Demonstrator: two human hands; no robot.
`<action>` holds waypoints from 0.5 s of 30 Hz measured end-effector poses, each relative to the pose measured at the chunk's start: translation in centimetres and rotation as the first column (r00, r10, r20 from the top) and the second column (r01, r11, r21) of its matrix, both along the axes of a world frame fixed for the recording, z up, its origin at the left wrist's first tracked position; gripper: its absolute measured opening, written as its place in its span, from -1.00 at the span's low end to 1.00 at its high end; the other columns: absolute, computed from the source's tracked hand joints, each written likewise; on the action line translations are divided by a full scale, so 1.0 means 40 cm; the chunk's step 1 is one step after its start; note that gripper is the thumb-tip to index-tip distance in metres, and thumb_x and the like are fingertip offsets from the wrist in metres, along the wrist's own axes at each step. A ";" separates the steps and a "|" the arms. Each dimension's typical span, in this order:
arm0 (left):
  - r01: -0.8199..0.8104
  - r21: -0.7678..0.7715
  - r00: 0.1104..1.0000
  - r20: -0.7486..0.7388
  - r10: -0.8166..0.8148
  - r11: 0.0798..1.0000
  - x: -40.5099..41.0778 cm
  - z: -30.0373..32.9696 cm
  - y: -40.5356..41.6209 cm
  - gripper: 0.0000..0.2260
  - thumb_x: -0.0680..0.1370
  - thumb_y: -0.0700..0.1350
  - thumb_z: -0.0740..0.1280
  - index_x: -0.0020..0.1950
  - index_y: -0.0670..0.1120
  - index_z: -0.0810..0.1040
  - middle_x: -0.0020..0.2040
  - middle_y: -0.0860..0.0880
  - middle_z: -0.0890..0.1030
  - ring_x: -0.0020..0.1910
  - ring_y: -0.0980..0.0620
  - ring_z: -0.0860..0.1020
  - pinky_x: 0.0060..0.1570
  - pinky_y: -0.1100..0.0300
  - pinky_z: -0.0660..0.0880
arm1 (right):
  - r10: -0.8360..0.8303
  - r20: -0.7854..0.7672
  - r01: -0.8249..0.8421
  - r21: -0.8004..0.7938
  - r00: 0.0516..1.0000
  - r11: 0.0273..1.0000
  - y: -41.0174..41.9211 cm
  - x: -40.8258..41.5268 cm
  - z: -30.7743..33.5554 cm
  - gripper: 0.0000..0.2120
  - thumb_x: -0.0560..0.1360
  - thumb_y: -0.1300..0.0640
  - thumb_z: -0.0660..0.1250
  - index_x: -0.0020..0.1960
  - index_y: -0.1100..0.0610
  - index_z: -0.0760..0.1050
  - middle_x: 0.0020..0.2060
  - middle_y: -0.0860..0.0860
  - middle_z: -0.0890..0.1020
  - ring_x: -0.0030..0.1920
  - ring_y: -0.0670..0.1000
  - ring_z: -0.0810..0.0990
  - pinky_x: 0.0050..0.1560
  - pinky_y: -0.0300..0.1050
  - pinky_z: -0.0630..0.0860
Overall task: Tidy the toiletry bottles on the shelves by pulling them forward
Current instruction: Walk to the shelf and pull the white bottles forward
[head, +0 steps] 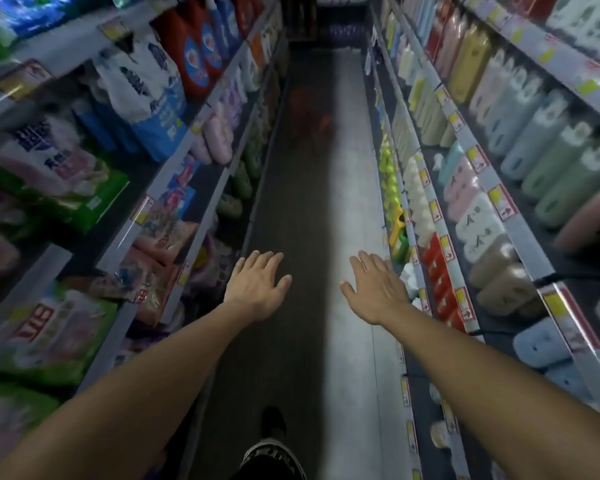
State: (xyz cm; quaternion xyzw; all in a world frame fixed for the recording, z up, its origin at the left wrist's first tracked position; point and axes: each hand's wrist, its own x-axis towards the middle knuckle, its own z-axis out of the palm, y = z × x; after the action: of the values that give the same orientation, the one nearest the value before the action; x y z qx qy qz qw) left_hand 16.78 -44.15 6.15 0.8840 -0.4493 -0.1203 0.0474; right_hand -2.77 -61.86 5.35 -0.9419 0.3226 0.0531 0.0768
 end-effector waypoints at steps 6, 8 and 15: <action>-0.023 -0.098 0.999 0.021 0.025 0.995 0.227 0.039 -0.196 -0.40 0.69 0.28 0.00 0.70 0.07 0.12 0.70 0.01 0.17 0.70 -0.06 0.02 0.66 -0.10 -0.05 | 0.010 0.045 -0.007 -0.062 0.999 0.998 -0.178 0.229 0.049 -0.33 0.66 -0.23 0.04 0.63 0.15 0.20 0.58 0.13 0.29 0.54 0.17 0.26 0.57 0.17 0.18; -0.015 -0.122 0.999 0.032 0.019 0.992 0.318 0.055 -0.264 -0.39 0.69 0.28 0.00 0.70 0.07 0.13 0.70 0.01 0.18 0.70 -0.06 0.02 0.66 -0.10 -0.05 | 0.001 0.054 0.003 -0.070 0.999 0.998 -0.237 0.322 0.064 -0.33 0.66 -0.23 0.04 0.63 0.14 0.20 0.59 0.12 0.28 0.55 0.17 0.25 0.57 0.15 0.18; 0.034 -0.198 0.997 0.070 -0.021 0.980 0.622 0.130 -0.473 -0.38 0.68 0.29 0.01 0.70 0.07 0.12 0.70 0.01 0.17 0.70 -0.06 0.02 0.66 -0.10 -0.04 | -0.040 0.093 0.050 -0.108 0.995 0.993 -0.404 0.633 0.148 -0.36 0.67 -0.23 0.04 0.61 0.13 0.23 0.55 0.12 0.33 0.52 0.17 0.30 0.55 0.14 0.22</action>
State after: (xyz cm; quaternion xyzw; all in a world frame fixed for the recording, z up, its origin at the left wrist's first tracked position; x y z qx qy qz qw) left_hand 41.66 -63.05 11.35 0.8720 -0.4727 -0.0455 0.1188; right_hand 22.55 -78.00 11.26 -0.9386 0.3425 -0.0097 0.0403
